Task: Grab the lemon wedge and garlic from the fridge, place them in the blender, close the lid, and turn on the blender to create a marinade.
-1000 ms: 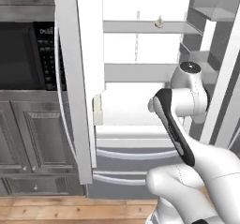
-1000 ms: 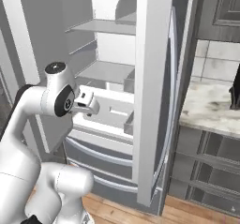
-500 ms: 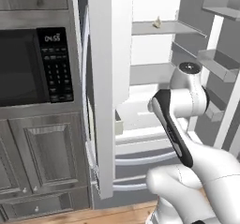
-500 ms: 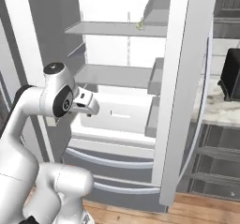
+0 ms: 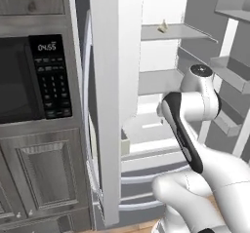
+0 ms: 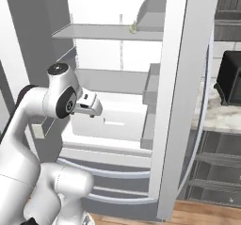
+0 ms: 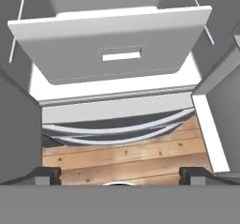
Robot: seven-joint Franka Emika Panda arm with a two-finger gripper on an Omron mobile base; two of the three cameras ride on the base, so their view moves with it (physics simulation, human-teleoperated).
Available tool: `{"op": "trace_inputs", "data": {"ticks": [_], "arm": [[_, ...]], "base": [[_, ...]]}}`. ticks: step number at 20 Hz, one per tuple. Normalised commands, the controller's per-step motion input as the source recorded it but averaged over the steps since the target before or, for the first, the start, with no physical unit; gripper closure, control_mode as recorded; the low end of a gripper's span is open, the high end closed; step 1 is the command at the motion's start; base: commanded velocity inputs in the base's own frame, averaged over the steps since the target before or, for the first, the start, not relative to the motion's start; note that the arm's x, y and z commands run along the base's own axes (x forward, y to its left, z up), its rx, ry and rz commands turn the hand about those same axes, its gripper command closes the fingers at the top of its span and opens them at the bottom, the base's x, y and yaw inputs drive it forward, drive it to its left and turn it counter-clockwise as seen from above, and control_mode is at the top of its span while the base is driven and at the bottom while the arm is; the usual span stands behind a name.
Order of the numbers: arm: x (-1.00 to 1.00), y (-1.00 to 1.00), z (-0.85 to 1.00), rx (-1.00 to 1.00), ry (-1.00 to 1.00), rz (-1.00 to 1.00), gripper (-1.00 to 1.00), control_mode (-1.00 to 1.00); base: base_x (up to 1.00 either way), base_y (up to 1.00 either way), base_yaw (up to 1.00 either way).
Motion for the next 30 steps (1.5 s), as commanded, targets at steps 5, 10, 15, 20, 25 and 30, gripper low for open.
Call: {"op": "trace_inputs", "data": {"ticks": [5,10,15,20,25,30], "arm": [[0.00,0.00,0.00,0.00,0.00,0.00,-1.00,1.00],[0.00,0.00,0.00,0.00,0.00,0.00,-1.00,1.00],[0.00,0.00,0.00,0.00,0.00,0.00,-1.00,1.00],[0.00,-0.04,0.15,0.00,-0.30,0.00,-1.00,-1.00],[0.07,-0.04,0.44,0.00,-0.33,-0.02,-1.00,-1.00],[0.30,-0.16,0.52,0.00,-0.15,-0.02,-1.00,-1.00]], "base": [[0.59,-0.08,-0.02],[0.62,-0.05,-0.01],[0.30,-0.01,0.00],[0.00,0.00,0.00],[0.00,0.00,0.00],[0.00,0.00,0.00]]}}
